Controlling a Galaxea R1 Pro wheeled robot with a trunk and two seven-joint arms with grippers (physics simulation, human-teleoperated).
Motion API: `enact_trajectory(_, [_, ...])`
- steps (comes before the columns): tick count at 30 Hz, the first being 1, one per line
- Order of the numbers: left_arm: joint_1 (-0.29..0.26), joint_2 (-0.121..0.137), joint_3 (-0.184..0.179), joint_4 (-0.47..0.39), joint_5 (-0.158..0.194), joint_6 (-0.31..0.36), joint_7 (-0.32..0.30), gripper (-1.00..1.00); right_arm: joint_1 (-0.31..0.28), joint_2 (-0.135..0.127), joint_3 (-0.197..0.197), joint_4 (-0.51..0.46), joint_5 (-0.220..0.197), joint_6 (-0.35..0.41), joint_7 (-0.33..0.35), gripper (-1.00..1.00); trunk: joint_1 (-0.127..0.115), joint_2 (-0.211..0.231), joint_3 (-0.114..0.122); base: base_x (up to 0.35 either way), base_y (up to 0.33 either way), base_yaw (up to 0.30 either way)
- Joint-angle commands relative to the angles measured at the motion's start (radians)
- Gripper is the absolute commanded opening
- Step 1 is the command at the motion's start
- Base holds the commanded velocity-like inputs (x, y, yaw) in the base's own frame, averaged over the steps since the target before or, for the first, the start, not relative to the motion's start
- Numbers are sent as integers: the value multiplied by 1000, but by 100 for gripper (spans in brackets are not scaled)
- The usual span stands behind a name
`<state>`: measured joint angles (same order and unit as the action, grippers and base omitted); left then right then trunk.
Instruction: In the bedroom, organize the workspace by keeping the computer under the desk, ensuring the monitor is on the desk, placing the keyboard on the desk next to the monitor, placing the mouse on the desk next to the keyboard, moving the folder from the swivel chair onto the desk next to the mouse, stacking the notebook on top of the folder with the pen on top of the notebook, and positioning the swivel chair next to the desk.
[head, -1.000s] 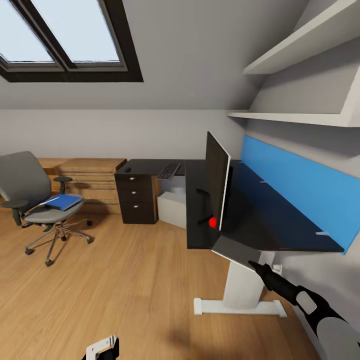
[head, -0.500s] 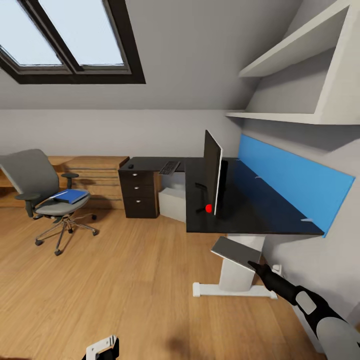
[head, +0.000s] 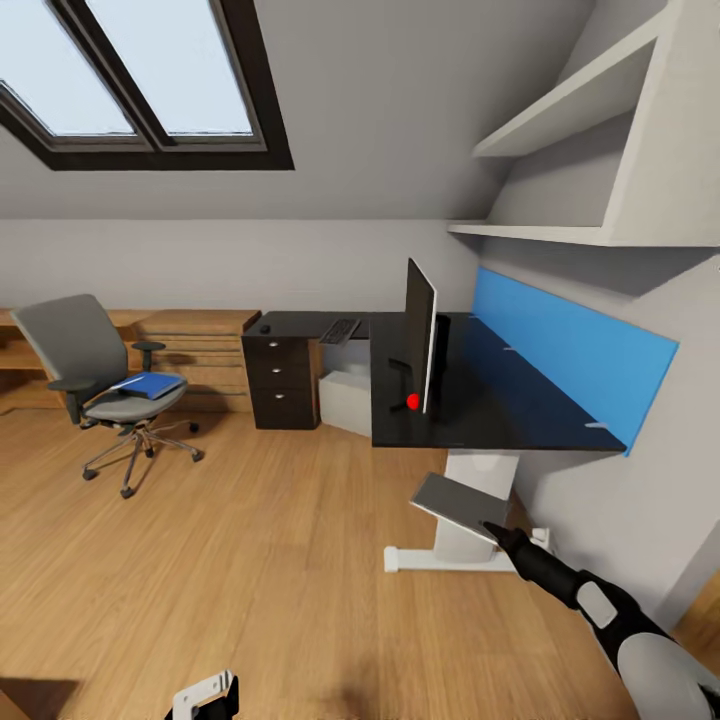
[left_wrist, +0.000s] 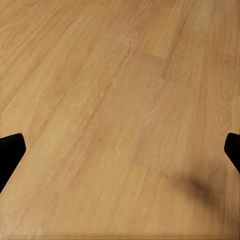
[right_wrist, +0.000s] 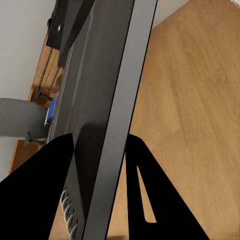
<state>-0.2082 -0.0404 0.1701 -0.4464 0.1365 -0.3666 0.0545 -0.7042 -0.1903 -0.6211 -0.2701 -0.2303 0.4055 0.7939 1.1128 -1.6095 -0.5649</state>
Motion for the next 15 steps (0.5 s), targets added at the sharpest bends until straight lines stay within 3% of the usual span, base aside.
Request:
enact_trajectory(1, [0, -1, 0, 0, 6, -3, 0, 100, -1, 4, -4, -1, -5, 7, 1, -100, 0, 0, -1, -32, 0, 0])
enact_trajectory(8, [0, 1, 0, 0, 6, -1, 1, 100, -1, 29, -3, -4, -3, 1, -1, -100, -23, 42, 17, -14, 0, 35])
enact_trajectory(15, [0, 2, 0, 1, 6, 1, 1, 100, -1, 55, -3, -6, -3, -28, -3, -100, -50, 91, 36, -2, 0, 194])
